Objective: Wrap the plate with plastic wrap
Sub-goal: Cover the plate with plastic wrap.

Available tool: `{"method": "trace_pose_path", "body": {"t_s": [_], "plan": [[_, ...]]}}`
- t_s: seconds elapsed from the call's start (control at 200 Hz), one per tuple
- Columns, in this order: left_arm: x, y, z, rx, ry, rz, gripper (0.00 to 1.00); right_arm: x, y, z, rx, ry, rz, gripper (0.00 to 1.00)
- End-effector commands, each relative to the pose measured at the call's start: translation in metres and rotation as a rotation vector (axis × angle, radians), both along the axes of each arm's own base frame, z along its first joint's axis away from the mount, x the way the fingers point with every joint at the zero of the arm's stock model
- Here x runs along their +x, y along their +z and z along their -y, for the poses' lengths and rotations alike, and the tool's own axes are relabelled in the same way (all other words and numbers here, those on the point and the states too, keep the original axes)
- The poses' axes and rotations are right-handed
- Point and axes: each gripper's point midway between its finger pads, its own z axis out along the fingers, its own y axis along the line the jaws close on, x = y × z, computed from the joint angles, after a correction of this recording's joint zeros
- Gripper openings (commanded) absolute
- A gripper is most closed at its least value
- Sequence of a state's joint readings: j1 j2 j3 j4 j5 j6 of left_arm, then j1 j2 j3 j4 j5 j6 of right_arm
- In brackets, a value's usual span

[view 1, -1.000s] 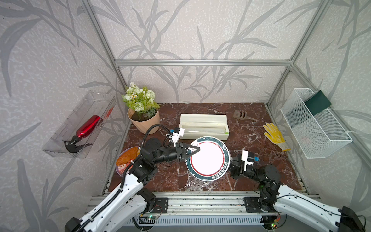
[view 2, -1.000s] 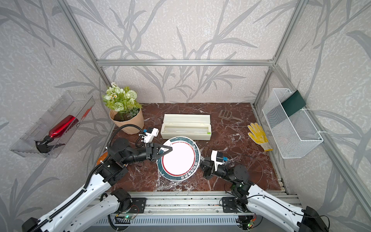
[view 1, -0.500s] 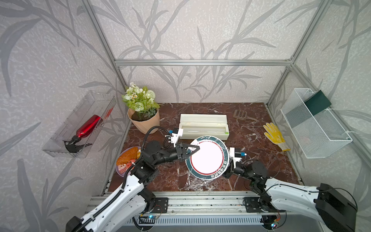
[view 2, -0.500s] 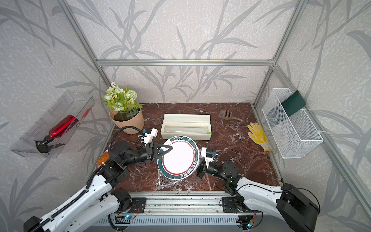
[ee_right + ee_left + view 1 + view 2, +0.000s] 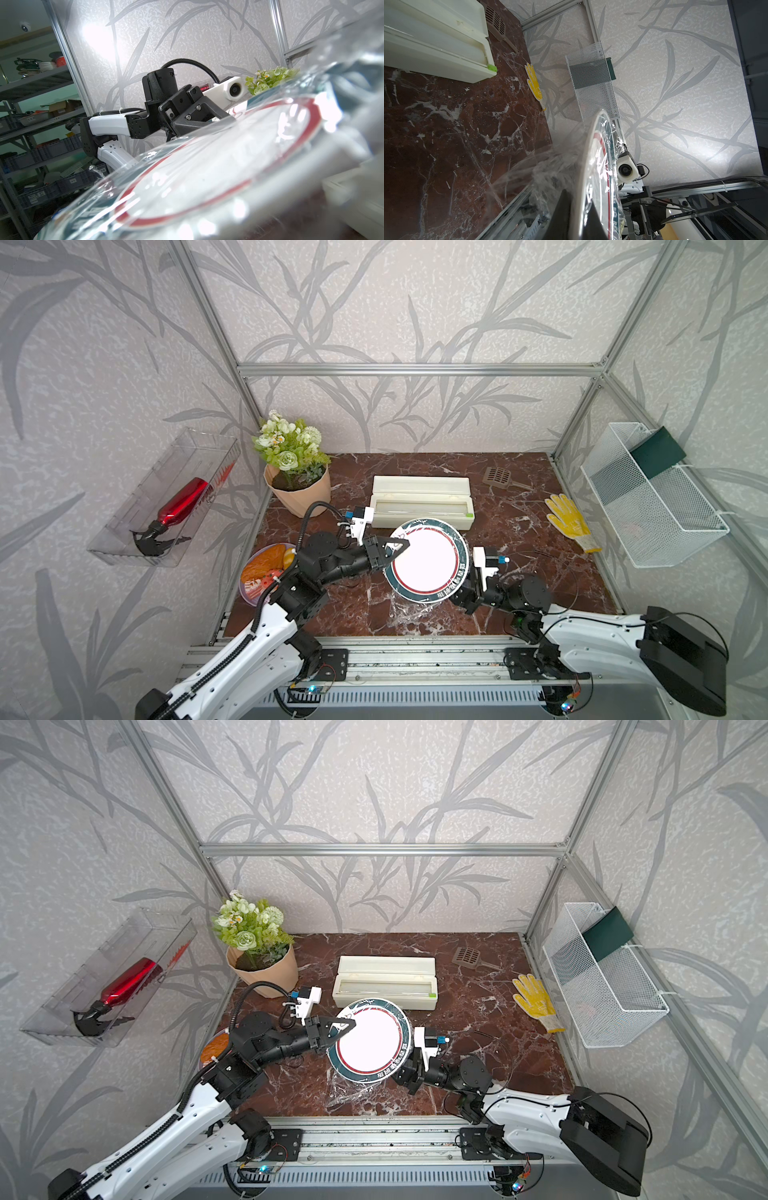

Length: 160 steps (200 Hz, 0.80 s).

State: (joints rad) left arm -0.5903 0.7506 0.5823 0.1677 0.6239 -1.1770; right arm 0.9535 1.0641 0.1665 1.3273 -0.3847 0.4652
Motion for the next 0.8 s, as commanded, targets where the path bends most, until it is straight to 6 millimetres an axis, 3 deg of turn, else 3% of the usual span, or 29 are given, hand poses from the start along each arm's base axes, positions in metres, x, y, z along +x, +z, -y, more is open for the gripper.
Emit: {"method": "trace_pose_path", "body": {"t_s": [0.0,0.195,0.315,0.42,0.61,0.795], "plan": [[0.007,0.004,-0.003,0.007,0.043,0.039,0.11,-0.003,0.010,0.015,0.049,-0.047,0.033,0.40],[0.011,0.013,-0.009,0.018,0.086,0.068,0.12,0.010,-0.045,0.029,-0.211,-0.169,-0.115,0.49],[0.017,0.019,-0.015,0.023,0.141,0.100,0.12,0.012,-0.060,0.054,-0.315,-0.262,-0.190,0.49],[0.025,0.020,-0.018,0.021,0.184,0.113,0.12,0.006,-0.063,0.065,-0.339,-0.260,-0.265,0.41],[0.040,0.016,-0.012,0.036,0.205,0.114,0.11,-0.016,-0.054,0.036,-0.290,-0.051,-0.401,0.07],[0.050,0.019,-0.014,0.039,0.248,0.128,0.11,-0.040,-0.018,-0.009,-0.227,0.090,-0.381,0.00]]}}
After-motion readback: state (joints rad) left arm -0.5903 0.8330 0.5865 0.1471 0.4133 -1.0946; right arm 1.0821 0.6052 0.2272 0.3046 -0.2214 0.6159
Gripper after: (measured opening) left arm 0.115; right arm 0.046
